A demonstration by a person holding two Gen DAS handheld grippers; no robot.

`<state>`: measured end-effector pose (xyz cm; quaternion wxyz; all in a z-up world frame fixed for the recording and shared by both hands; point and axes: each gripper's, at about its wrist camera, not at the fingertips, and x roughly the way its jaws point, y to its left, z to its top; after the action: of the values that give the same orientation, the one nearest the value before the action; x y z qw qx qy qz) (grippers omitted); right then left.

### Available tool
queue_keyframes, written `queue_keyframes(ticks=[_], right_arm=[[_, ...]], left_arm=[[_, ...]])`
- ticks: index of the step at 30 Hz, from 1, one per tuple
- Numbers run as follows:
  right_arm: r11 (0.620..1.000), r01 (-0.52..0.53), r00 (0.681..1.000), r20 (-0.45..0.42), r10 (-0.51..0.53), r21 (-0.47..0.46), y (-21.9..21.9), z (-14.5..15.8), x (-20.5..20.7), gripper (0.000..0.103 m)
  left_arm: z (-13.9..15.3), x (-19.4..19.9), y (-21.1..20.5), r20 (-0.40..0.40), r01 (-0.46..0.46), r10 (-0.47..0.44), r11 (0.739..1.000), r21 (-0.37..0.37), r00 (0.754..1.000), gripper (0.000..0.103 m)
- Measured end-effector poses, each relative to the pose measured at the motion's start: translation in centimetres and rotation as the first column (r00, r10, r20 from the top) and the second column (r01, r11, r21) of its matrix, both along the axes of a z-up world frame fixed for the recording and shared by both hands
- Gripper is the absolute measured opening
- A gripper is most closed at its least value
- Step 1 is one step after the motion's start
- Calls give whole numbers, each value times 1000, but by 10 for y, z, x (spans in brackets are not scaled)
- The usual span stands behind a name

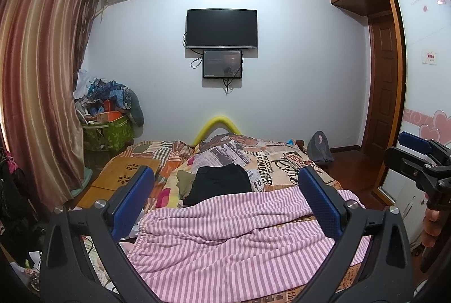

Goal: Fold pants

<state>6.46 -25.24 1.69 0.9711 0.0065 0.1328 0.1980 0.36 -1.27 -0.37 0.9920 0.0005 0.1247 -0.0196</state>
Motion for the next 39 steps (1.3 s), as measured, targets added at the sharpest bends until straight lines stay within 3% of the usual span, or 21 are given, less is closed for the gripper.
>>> queue_keyframes(ticks=[27, 32, 39], right_arm=[[1000, 0, 1000, -17, -1, -9, 6, -8, 11, 103], [998, 10, 999, -46, -12, -57, 8, -25, 33, 103], [993, 36, 983, -172, -56, -112, -1, -67, 89, 103]], left_arm=[[-6, 5, 4, -4, 5, -5, 1000, -8, 1000, 103], [-18, 30, 23, -28, -44, 45, 999, 23, 999, 103], [-46, 97, 73, -149, -112, 121, 991, 69, 981, 103]])
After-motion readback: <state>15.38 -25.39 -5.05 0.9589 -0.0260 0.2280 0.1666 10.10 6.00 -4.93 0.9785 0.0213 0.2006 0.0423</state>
